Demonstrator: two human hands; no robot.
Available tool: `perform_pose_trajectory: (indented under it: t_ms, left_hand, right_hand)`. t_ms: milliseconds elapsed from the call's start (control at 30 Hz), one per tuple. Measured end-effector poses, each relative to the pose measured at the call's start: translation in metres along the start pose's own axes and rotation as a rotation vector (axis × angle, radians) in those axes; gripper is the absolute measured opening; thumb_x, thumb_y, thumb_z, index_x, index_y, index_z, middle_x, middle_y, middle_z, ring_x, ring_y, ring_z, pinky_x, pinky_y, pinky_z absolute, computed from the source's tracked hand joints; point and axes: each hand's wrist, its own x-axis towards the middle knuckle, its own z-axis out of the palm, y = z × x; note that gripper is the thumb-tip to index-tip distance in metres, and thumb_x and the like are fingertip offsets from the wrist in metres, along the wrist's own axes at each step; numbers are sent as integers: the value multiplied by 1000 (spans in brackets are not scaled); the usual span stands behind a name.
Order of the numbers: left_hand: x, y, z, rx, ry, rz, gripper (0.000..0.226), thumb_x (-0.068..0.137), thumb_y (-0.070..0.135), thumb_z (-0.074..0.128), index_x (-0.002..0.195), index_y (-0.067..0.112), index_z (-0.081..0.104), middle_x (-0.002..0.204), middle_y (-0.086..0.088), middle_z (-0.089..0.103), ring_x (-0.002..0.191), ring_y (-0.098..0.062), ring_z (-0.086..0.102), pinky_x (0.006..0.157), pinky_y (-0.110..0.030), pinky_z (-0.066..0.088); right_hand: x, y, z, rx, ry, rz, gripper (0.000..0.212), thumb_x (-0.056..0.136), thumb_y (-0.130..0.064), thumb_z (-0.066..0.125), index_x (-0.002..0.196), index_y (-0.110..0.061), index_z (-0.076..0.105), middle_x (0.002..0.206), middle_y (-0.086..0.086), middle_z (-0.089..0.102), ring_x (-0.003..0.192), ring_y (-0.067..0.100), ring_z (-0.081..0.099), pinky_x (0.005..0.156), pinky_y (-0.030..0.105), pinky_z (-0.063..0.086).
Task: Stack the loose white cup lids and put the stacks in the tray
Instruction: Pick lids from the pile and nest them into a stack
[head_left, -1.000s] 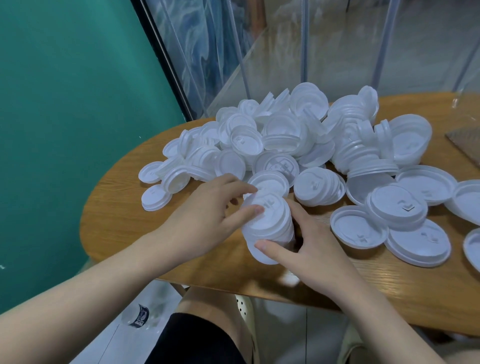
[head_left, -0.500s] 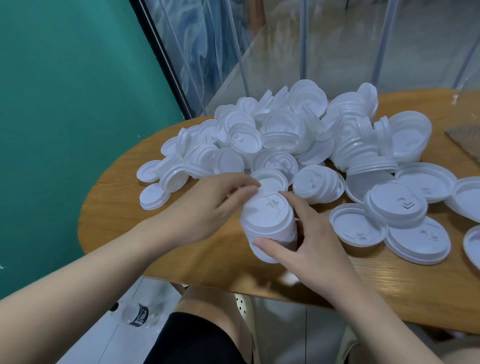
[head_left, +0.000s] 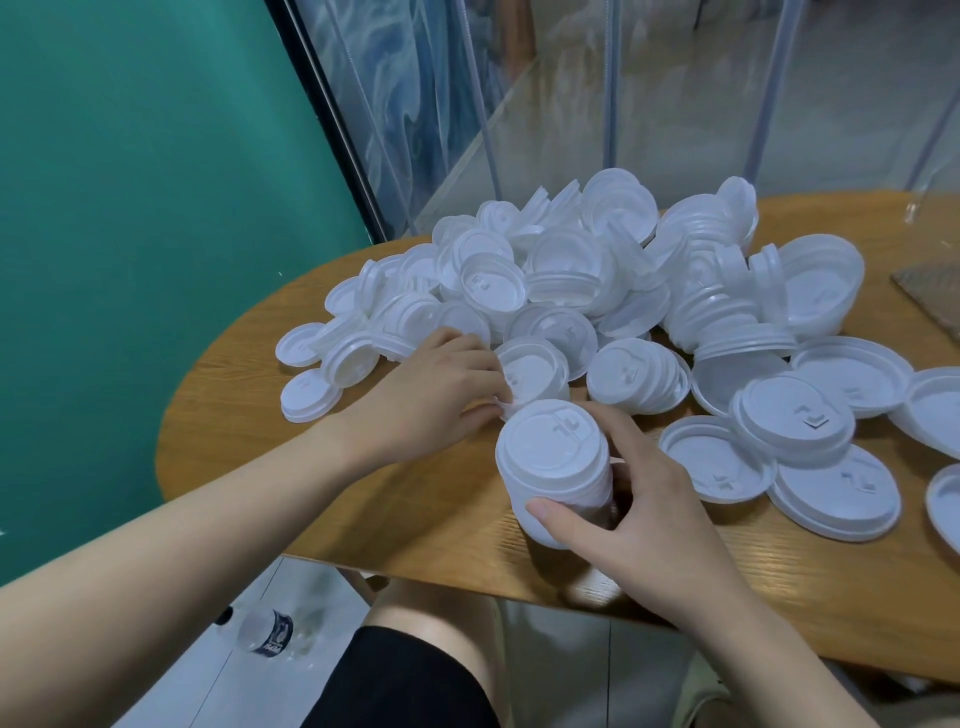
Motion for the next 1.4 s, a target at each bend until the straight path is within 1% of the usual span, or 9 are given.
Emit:
perform_pose_trajectory:
  t_ms: [367, 500, 600, 667, 733, 900, 1100, 1267, 1400]
  left_hand:
    - [-10, -1, -14, -132, 30, -167, 25, 85, 35, 83, 82, 26, 60, 79, 18, 53, 83, -5, 48, 97, -32, 35]
    - [-18, 14, -37, -293, 109, -281, 17, 89, 30, 81, 89, 22, 65, 84, 14, 65, 84, -9, 59, 85, -34, 49]
    - [-28, 36, -59, -391, 295, -359, 17, 90, 17, 81, 98, 22, 66, 85, 14, 68, 85, -6, 64, 79, -14, 48]
    - [-37, 51, -70, -523, 408, -449, 28, 89, 16, 81, 105, 31, 64, 80, 13, 69, 80, -8, 65, 76, -12, 47]
    - [-43, 65, -77, -766, 439, -512, 28, 90, 21, 81, 108, 35, 64, 78, 3, 72, 74, -23, 66, 73, -27, 51]
    - [-42, 75, -63, -1199, 265, -723, 19, 96, 20, 72, 114, 14, 70, 87, -19, 70, 75, -19, 61, 71, -27, 53]
    - [-20, 78, -44, -1005, 94, -719, 17, 100, 33, 66, 104, 17, 71, 68, 9, 66, 65, -6, 61, 65, -20, 48]
    - [-20, 80, -35, -904, 69, -629, 13, 99, 35, 65, 102, 23, 67, 65, 5, 58, 64, -15, 60, 76, -47, 56]
    - [-17, 73, -25, -930, 96, -598, 12, 96, 36, 69, 104, 27, 66, 64, 2, 49, 62, -15, 50, 67, -46, 51]
  right_hand:
    - [-3, -1, -4, 18, -2, -6, 68, 69, -53, 85, 127, -57, 50, 124, -30, 60, 116, -1, 59, 95, 36, 54]
    - [-4, 1, -3, 27, 2, -8, 69, 67, -56, 84, 127, -57, 50, 124, -29, 61, 116, 0, 60, 96, 37, 54]
    - [-3, 2, -3, 46, -4, 0, 70, 66, -58, 83, 128, -56, 50, 124, -29, 61, 115, 0, 60, 96, 37, 55]
    - [-3, 2, -2, 56, -13, 12, 70, 68, -56, 85, 128, -56, 50, 125, -29, 61, 115, -1, 60, 97, 37, 55]
    - [-5, 0, -2, 58, -7, 19, 68, 70, -52, 87, 127, -56, 49, 125, -28, 61, 115, 0, 61, 97, 38, 55]
    - [-5, -5, -2, 63, -5, 29, 66, 74, -43, 89, 127, -54, 50, 120, -27, 63, 109, 0, 63, 92, 34, 56]
    - [-7, -11, -1, 63, 23, 48, 70, 72, -43, 91, 123, -60, 46, 117, -32, 62, 107, -1, 64, 81, 20, 53]
    - [-4, -12, -1, 59, 40, 84, 72, 70, -40, 93, 121, -61, 47, 119, -30, 61, 107, -2, 63, 86, 25, 56]
    - [2, -13, 3, 46, 40, 86, 81, 67, -44, 93, 126, -65, 40, 123, -33, 58, 115, -3, 60, 94, 26, 54]
